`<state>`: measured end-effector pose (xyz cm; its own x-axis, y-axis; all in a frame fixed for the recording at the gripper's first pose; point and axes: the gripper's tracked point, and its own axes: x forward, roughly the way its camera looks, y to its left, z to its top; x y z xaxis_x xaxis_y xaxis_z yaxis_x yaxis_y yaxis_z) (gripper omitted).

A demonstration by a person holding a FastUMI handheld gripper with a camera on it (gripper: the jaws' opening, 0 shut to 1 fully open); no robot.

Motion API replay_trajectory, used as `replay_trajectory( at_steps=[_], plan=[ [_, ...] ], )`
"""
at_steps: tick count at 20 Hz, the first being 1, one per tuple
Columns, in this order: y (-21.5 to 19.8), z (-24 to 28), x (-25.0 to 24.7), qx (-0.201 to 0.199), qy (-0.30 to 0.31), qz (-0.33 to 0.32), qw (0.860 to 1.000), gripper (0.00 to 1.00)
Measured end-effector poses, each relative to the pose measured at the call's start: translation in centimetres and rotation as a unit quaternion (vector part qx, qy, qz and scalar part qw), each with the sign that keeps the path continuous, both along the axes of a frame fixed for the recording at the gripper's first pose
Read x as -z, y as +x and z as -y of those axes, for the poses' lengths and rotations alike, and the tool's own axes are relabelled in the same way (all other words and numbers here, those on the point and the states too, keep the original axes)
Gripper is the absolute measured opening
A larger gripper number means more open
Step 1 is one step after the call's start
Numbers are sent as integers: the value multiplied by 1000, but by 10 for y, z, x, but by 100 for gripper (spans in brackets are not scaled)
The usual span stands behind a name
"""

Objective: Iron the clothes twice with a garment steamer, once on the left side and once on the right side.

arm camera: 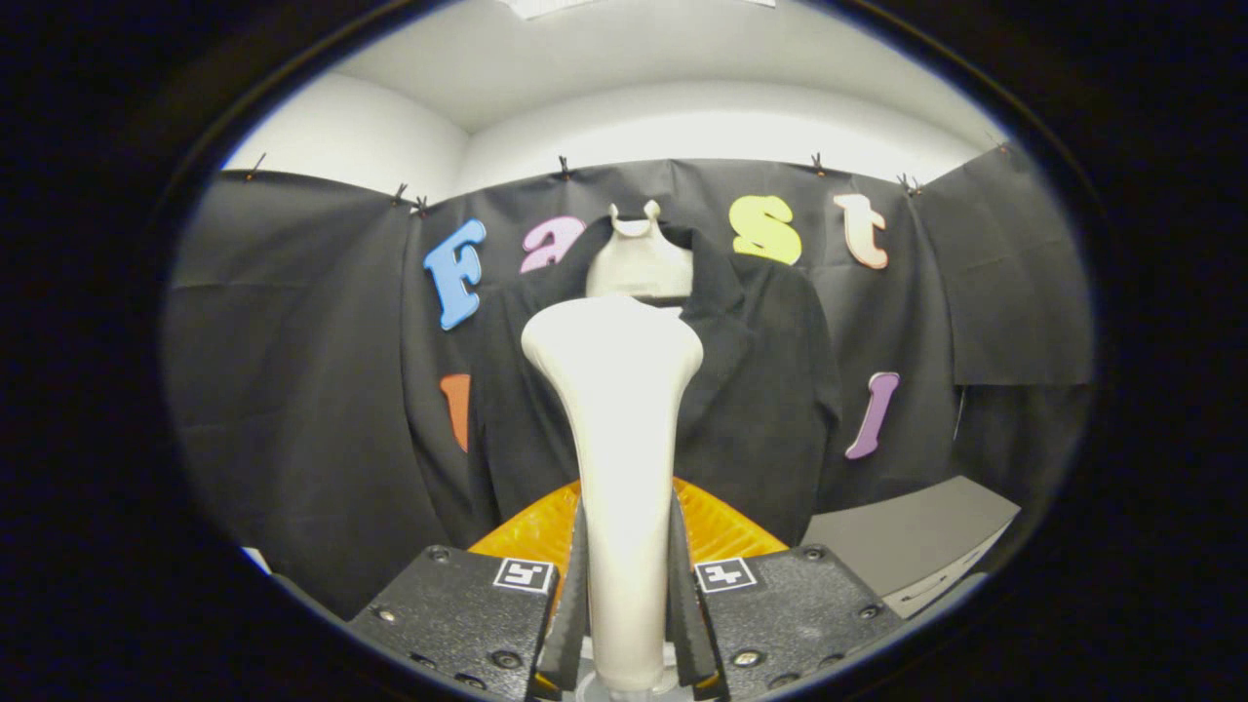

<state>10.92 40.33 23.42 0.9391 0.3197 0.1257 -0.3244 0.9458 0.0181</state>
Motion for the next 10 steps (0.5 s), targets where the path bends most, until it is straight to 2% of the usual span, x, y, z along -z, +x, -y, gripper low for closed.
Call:
replay_trajectory(
  at_steps=[3, 10],
  plan=[
    [-7, -29, -33, -5, -2, 23, 1000, 39],
    [20, -91, -79, 13, -17, 48, 999, 40]
  ],
)
